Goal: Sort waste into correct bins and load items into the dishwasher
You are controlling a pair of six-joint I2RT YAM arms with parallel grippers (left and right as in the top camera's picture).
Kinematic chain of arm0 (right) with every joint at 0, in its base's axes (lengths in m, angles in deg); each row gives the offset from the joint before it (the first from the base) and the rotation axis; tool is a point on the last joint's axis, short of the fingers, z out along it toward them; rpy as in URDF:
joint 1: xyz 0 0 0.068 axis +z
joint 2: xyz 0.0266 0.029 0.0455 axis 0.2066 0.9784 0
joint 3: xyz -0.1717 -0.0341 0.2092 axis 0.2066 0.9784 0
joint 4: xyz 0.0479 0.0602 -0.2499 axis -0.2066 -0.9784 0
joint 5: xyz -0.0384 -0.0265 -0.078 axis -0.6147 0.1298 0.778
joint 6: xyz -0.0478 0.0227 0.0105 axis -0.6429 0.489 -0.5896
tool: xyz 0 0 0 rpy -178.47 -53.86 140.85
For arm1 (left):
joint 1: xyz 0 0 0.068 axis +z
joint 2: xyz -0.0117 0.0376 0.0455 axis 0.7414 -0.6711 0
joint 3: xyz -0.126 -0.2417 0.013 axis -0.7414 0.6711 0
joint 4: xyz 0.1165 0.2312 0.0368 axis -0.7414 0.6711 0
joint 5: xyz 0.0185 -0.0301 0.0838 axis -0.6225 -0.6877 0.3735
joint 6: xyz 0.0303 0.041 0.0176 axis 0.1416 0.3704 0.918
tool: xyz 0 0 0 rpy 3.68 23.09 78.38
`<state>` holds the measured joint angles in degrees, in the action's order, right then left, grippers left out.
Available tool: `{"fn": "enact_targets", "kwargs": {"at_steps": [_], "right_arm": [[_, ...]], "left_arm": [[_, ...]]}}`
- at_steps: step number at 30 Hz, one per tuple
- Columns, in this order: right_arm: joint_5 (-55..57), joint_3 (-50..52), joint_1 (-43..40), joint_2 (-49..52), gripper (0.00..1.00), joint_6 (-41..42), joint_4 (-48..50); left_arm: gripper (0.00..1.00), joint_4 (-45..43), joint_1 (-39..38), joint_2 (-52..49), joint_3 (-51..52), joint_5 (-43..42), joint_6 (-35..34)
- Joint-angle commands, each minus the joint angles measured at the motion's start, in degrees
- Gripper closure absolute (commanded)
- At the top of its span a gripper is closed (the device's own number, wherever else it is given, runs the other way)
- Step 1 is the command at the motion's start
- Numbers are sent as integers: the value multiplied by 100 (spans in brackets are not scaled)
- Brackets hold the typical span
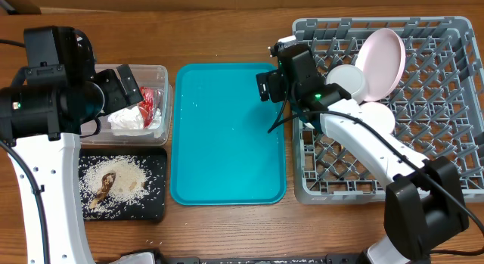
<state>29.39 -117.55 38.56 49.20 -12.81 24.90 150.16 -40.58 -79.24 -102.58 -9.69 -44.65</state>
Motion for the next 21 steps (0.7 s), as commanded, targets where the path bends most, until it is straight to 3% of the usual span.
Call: {"fn": "enact_targets", "kwargs": {"at_steps": [1, 9, 21], "right_arm": [[-26, -22, -79, -374, 0, 44, -24], [-24, -22, -79, -1897, 0, 44, -437], [-269, 179, -286, -5130, 0, 87, -964]], "left_arm": [[0, -7, 22, -33, -59, 39, 17], [0, -7, 22, -33, -59, 39, 17], [0, -7, 22, -33, -59, 39, 17]]}}
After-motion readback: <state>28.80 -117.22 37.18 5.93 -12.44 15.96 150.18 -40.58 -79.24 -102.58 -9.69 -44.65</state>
